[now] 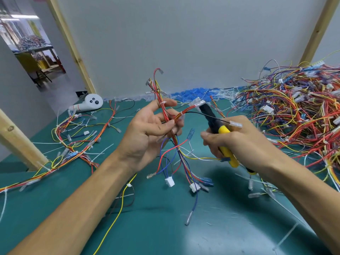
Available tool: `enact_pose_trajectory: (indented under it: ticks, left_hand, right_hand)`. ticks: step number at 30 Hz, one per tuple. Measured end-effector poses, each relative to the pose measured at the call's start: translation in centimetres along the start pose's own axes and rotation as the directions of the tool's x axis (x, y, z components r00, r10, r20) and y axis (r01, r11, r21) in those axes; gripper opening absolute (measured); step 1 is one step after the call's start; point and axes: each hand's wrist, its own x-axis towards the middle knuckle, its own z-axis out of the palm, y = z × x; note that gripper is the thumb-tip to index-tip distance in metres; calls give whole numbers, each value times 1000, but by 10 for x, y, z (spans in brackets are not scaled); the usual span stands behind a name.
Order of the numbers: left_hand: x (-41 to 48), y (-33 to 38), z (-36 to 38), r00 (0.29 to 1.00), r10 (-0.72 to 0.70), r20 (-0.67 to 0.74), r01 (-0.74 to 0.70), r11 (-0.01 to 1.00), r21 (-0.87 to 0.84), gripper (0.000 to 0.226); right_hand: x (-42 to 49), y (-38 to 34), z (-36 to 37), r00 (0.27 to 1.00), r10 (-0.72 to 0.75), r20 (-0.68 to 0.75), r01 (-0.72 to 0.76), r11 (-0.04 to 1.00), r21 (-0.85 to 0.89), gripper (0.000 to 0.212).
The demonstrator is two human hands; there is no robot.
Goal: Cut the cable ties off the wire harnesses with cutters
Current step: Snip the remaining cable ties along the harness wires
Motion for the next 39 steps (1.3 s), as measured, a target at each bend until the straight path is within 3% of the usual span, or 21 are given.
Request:
enact_pose_trajectory:
  ticks: [4, 9, 14, 17, 19, 24, 28, 30, 33, 36, 39]
  left_hand:
    - [3, 0, -3, 992, -54, -110, 49, 998, -49, 43]
    - [8, -3, -8, 940, -102, -326, 99, 995, -26, 33]
    - [12, -2, -11, 914, -108, -390, 70, 991, -110, 28]
    - [12, -1, -13, 903, -108, -416, 55, 989, -136, 26]
    - [13, -1, -14, 890, -123, -438, 54, 985, -166, 19]
    - [16, 2, -16, 865, -154, -478, 34, 968, -249, 18]
    - [18, 2, -19, 847, -157, -508, 5, 958, -287, 21]
    - [18, 2, -19, 852, -161, -497, 3, 953, -303, 19]
    - [18, 6, -15, 876, -152, -457, -11, 942, -335, 13]
    - [13, 10, -9, 916, -143, -374, -23, 914, -405, 28]
    - [7, 9, -3, 956, -118, -270, -17, 893, -450, 57]
  right_hand:
    - [2, 7, 5, 992, 117, 48, -118, 993, 11, 25]
    - [2, 10, 3, 993, 117, 14, -117, 993, -20, 28]
    - [4, 11, 2, 991, 103, -83, -101, 994, 33, 25]
    - [4, 16, -1, 964, -18, -266, -39, 977, -208, 26]
    - [3, 16, -3, 945, -110, -309, -12, 930, -368, 26]
    - [1, 12, 2, 964, -176, -197, 71, 892, -445, 25]
    - [-3, 13, 9, 971, -236, -35, 155, 733, -662, 25]
    - [-3, 15, 10, 974, -226, -12, 158, 716, -680, 24]
    - [-1, 16, 10, 985, -172, -31, 115, 773, -624, 31]
    - [0, 13, 10, 988, -108, -115, 69, 951, -301, 31]
    - [-2, 6, 10, 991, -61, -122, 59, 998, -23, 31]
